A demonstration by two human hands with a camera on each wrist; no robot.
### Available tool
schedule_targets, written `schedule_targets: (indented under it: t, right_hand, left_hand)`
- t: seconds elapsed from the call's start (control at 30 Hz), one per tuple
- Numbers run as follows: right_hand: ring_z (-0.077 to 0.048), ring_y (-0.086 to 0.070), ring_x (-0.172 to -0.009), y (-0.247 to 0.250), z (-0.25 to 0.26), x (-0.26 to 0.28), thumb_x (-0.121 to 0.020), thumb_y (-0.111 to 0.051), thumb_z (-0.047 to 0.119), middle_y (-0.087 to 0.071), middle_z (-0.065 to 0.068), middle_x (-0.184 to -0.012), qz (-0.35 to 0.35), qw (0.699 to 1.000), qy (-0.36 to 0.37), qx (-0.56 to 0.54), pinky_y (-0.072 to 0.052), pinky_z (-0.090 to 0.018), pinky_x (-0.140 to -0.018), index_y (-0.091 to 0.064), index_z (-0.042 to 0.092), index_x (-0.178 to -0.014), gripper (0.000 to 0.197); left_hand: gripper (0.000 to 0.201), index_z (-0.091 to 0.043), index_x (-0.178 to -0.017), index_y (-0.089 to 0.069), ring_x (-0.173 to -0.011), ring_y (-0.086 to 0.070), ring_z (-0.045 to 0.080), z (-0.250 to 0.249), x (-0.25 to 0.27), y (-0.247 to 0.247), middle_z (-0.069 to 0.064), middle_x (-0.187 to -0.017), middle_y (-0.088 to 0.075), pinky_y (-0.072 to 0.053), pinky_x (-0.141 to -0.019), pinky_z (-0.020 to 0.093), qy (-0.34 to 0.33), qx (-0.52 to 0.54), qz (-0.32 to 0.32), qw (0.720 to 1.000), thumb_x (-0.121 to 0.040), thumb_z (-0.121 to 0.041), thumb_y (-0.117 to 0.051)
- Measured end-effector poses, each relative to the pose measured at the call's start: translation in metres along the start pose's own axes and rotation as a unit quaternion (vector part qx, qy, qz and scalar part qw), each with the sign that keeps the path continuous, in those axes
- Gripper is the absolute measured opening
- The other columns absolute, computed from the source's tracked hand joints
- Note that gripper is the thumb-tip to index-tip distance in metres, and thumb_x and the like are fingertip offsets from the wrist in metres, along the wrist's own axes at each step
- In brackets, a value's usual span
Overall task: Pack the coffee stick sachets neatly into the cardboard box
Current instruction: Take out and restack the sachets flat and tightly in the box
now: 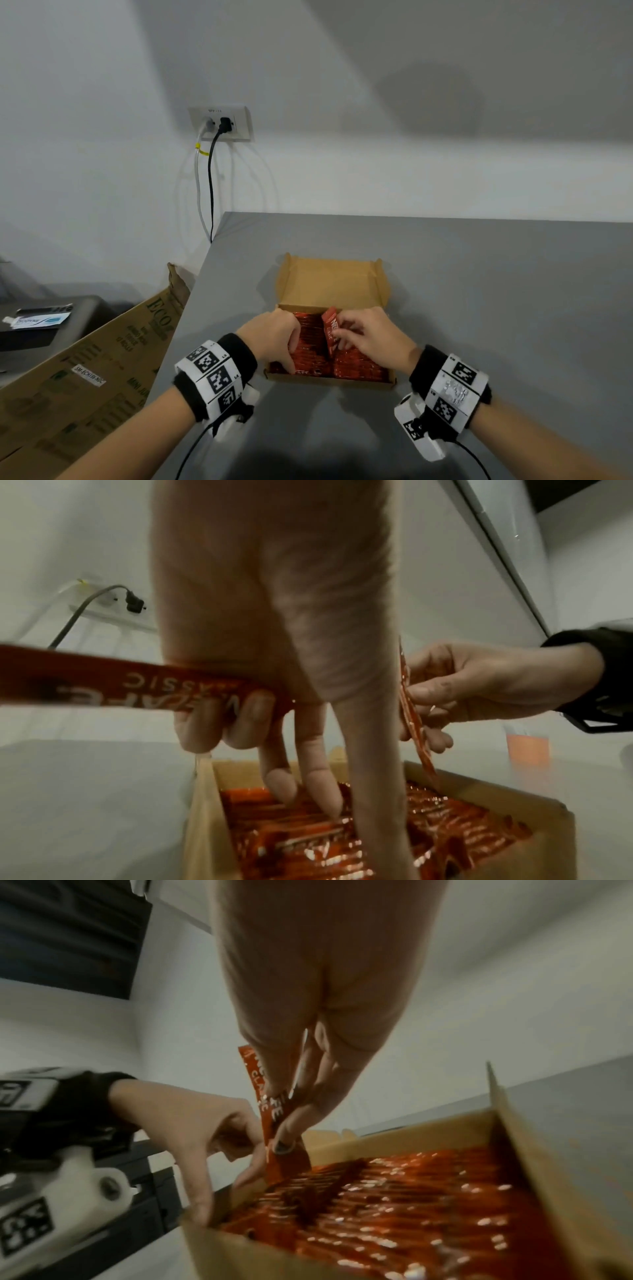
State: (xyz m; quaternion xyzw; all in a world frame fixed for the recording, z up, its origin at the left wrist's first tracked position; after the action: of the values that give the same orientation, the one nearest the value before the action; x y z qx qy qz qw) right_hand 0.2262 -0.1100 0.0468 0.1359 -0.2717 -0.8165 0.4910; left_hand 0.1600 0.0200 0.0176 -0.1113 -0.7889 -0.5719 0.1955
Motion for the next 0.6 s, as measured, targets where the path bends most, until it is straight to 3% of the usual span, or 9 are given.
schedule_targets:
  t: [0.07,0.13,0.17,0.27,0.4,0.5,0.6]
  right_hand:
    - [-0.007,-0.068,-0.074,-0.015,0.007,-0.001,-0.088,-0.061,0.007,-0.071,-0.008,-0.085,0.022,1.000,0.001,0.004,-0.056,-0.023,-0.076,-0.067,0.003,-0.094,0.009]
    - [-0.010,-0.069,-0.079,-0.028,0.011,-0.003,-0.085,-0.065,0.007,-0.072,-0.010,-0.090,0.043,0.998,0.007,0.036,-0.056,-0.024,-0.078,-0.068,0.003,-0.095,0.011]
    - [-0.013,-0.069,-0.079,-0.034,0.013,-0.004,-0.084,-0.067,0.007,-0.072,-0.012,-0.090,0.053,0.997,0.008,0.051,-0.056,-0.024,-0.077,-0.068,0.004,-0.095,0.011]
    - [-0.019,-0.069,-0.076,-0.049,0.018,-0.007,-0.084,-0.067,0.008,-0.072,-0.015,-0.085,0.096,0.990,0.010,0.098,-0.055,-0.026,-0.077,-0.069,0.003,-0.094,0.012]
    - [-0.023,-0.065,-0.089,-0.057,0.021,-0.010,-0.084,-0.065,0.009,-0.071,-0.013,-0.095,0.142,0.971,0.009,0.190,-0.049,-0.027,-0.081,-0.071,0.003,-0.095,0.014]
    - [-0.027,-0.064,-0.090,-0.062,0.022,-0.014,-0.083,-0.065,0.010,-0.070,-0.014,-0.095,0.174,0.956,0.009,0.236,-0.049,-0.031,-0.082,-0.071,0.003,-0.094,0.014]
    - [-0.033,-0.062,-0.091,-0.068,0.026,-0.020,-0.083,-0.065,0.010,-0.068,-0.017,-0.098,0.209,0.935,0.013,0.287,-0.050,-0.040,-0.084,-0.070,0.004,-0.097,0.016]
  left_hand:
    - [0.028,-0.019,-0.074,-0.057,-0.086,-0.059,0.021,-0.001,-0.001,-0.005,0.001,-0.093,-0.061,-0.046,-0.063,0.023,0.001,-0.023,-0.005,1.000,-0.065,-0.032,-0.081]
    - [0.044,-0.013,-0.100,-0.060,-0.096,-0.059,0.022,0.002,-0.004,-0.010,0.002,-0.106,-0.058,-0.050,-0.078,0.031,0.011,-0.037,-0.017,0.999,-0.067,-0.035,-0.079]
    - [0.049,-0.013,-0.105,-0.059,-0.097,-0.059,0.022,0.005,-0.006,-0.011,0.001,-0.109,-0.057,-0.050,-0.081,0.031,0.016,-0.035,-0.021,0.999,-0.067,-0.037,-0.079]
    - [0.044,-0.014,-0.098,-0.060,-0.091,-0.059,0.019,0.007,-0.006,-0.012,-0.002,-0.098,-0.058,-0.048,-0.073,0.028,-0.004,-0.026,-0.031,0.999,-0.066,-0.037,-0.079]
    - [0.041,-0.009,-0.093,-0.061,-0.078,-0.053,0.017,0.009,-0.002,-0.009,-0.004,-0.083,-0.052,-0.038,-0.066,0.023,-0.007,-0.021,-0.035,0.999,-0.068,-0.036,-0.079]
    - [0.035,-0.009,-0.089,-0.062,-0.079,-0.056,0.019,0.011,-0.002,-0.009,0.004,-0.090,-0.063,-0.044,-0.068,0.026,-0.007,-0.005,-0.032,0.999,-0.071,-0.034,-0.077]
    - [0.010,-0.013,-0.076,-0.057,-0.077,-0.056,0.017,0.014,-0.001,-0.010,0.007,-0.088,-0.065,-0.049,-0.072,0.029,-0.018,0.029,-0.015,0.999,-0.080,-0.016,-0.065]
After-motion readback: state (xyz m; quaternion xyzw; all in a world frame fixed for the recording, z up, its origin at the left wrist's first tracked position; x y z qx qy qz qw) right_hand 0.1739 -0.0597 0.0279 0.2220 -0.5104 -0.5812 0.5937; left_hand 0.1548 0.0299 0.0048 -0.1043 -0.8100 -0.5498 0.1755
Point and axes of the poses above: each hand's wrist, its own x-axis away from the middle knuckle, its own y-axis out of the back of the hand, z = x × y, the point moved 7 cm from there along -x, towards the middle knuckle
